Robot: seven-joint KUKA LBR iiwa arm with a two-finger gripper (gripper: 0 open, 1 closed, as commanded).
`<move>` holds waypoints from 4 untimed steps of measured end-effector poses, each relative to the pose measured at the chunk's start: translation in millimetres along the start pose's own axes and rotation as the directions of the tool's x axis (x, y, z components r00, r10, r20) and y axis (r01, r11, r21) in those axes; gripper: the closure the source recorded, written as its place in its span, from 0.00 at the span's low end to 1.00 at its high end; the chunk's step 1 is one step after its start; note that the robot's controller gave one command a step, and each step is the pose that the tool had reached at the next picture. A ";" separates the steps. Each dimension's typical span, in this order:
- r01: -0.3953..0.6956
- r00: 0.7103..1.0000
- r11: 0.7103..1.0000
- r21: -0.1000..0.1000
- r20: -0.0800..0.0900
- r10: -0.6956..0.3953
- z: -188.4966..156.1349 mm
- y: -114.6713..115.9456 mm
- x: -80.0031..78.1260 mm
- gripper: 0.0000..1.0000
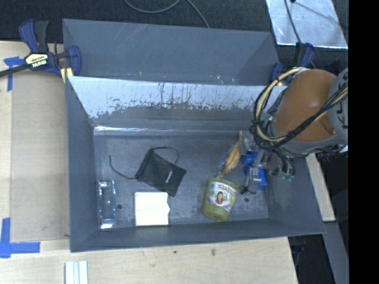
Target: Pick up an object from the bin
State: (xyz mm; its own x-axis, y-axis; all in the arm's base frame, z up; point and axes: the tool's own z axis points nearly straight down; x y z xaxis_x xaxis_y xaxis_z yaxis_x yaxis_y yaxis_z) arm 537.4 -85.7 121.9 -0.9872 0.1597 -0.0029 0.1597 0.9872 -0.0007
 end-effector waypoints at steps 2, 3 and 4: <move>0.215 0.977 0.977 0.000 0.003 -0.215 -29.2 7.3 -23.4 0.00; 0.049 0.999 0.999 0.002 0.015 -0.049 -15.7 10.9 -22.2 0.00; 0.589 0.808 0.808 0.014 0.019 -0.589 34.8 2.5 -24.5 1.00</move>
Offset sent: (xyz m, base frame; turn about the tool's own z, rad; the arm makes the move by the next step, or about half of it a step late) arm 0.0255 -0.0001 0.0414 -0.1893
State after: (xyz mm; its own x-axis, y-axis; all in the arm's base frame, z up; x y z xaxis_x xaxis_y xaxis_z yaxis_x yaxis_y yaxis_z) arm 562.1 -87.2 87.2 -0.8915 -0.4525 -0.0211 -0.4523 0.8917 -0.0165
